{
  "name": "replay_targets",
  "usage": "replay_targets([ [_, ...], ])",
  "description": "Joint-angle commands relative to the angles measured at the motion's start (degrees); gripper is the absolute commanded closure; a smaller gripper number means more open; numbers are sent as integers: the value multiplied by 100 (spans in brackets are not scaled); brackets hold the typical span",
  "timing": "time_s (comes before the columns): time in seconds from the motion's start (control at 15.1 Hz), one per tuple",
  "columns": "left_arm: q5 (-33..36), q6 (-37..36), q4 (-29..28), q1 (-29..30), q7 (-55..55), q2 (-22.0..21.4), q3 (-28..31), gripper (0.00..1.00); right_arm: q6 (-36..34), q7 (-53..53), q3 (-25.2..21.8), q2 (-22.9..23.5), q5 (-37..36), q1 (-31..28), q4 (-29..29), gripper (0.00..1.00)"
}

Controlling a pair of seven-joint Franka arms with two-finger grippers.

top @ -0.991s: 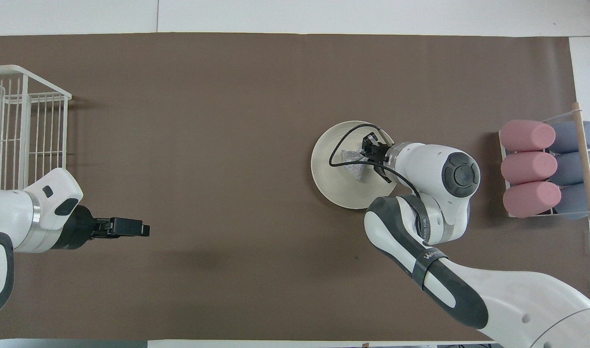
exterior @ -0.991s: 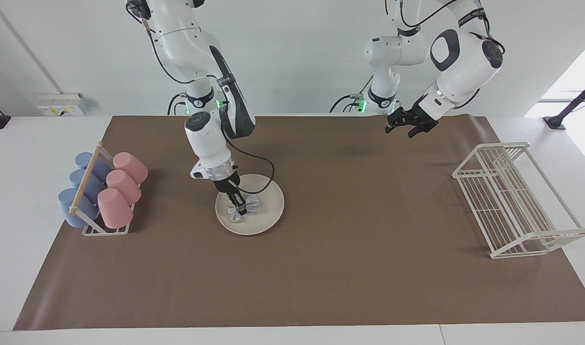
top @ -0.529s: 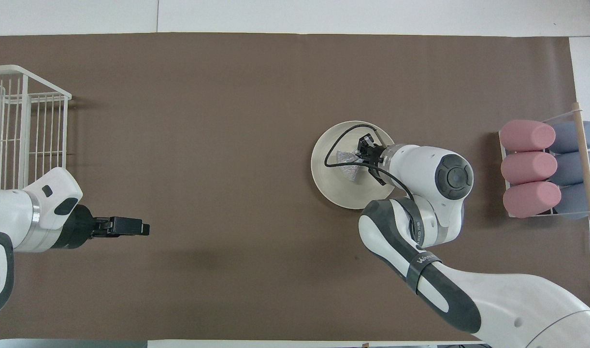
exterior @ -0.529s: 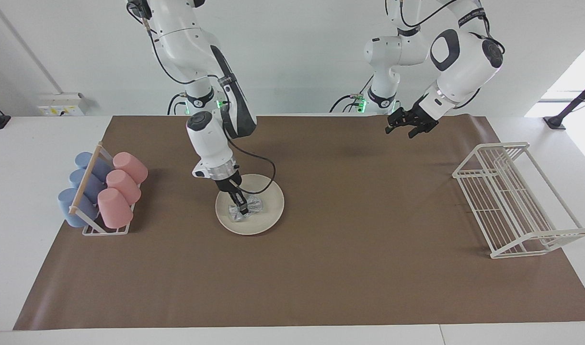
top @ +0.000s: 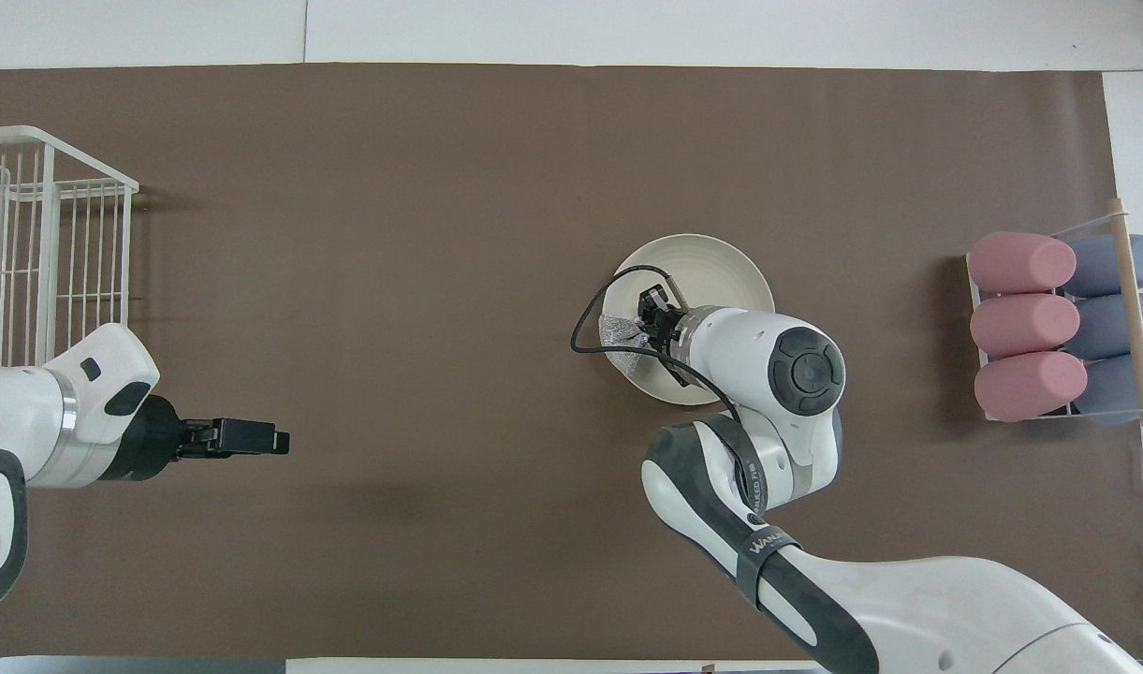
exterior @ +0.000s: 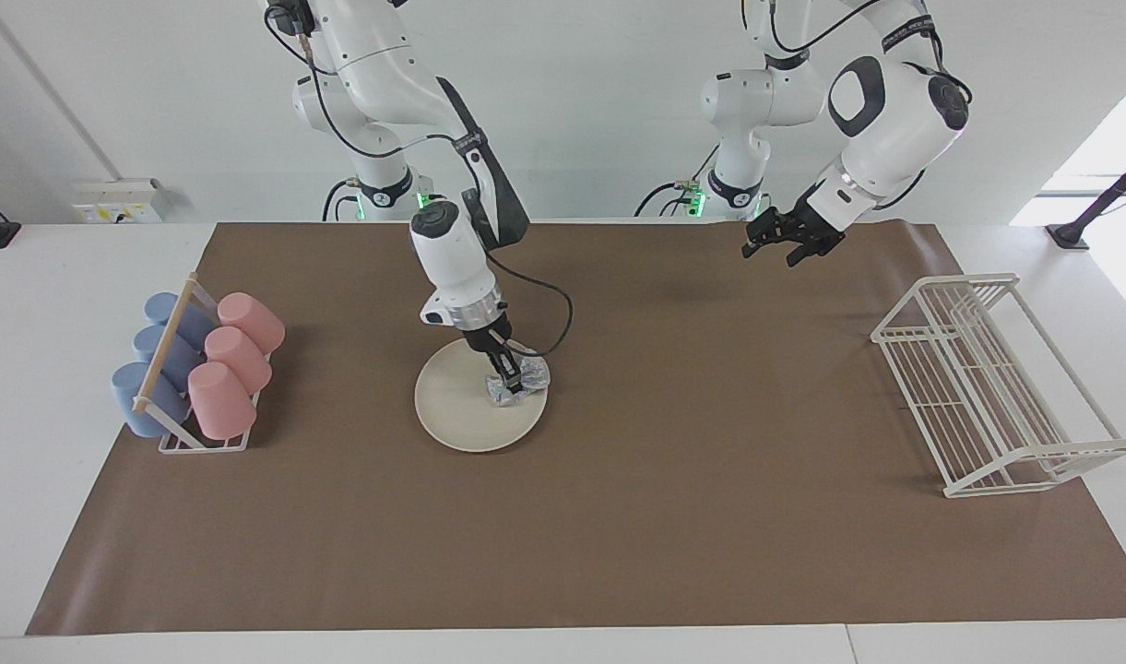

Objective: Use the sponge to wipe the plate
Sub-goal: 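Rub the scrubber around the white plate surface with the right gripper, then carry the scrubber off the plate toward the left gripper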

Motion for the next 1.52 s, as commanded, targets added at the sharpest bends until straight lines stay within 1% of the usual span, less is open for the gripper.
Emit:
replay_targets([
  [0.0, 143, 47, 86, -45, -127, 59, 7, 0, -998, 126, -1, -348, 93, -54, 249, 100],
  [0.2, 143, 39, 86, -63, -127, 59, 7, 0, -2904, 713, -10, -1078, 15, -80, 1030, 100],
  [0.33, 82, 21, 86, -54, -467, 50, -2, 0, -4144, 1030, -36, -1290, -47, -98, 1802, 100],
  [0.4, -145, 12, 86, -37, -739, 50, 7, 0, -4576, 1171, -36, -1352, -56, -98, 2128, 100],
  [0.46, -634, -14, 86, -19, -759, 50, 24, 0, -4980, 1381, -36, -1413, -91, -89, 2427, 100],
  [0.53, -1353, -31, 86, 7, -759, 41, 51, 0, -5263, 1697, -36, -1492, -161, -46, 2674, 100],
  [0.59, -2004, -58, 86, 7, -759, 41, 60, 0, -5440, 2100, -19, -1615, -214, -19, 2789, 100],
  [0.66, -2498, -41, 86, -10, -759, 32, 51, 0, -5555, 2461, 25, -1703, -267, 16, 2904, 100],
  [0.73, -3051, -49, 86, -62, -759, 24, 51, 0, -5739, 2786, 43, -1704, -389, 77, 3070, 100],
  [0.79, -3561, -49, 77, -80, -751, 15, 42, 0, -5758, 3173, 52, -1687, -495, 260, 3159, 100],
  [0.93, -4546, -40, 77, -185, -698, 6, 25, 0, -5583, 3728, 78, -1686, -504, 490, 3090, 100],
  [0.99, -4881, -58, 77, -247, -559, -11, 25, 0, -5539, 4035, 87, -1686, -504, 639, 3107, 100],
  [1.19, -5647, -67, 51, -571, -461, -38, 24, 0, -5345, 4511, 87, -1686, -574, 1157, 2993, 100],
  [1.39, -6017, -111, 16, -704, -452, -99, 7, 0, -5327, 4556, 87, -1669, -724, 1220, 2940, 100],
  [1.45, -6027, -102, 7, -852, -452, -117, 16, 0, -5336, 4548, 87, -1669, -768, 1220, 2931, 100],
])
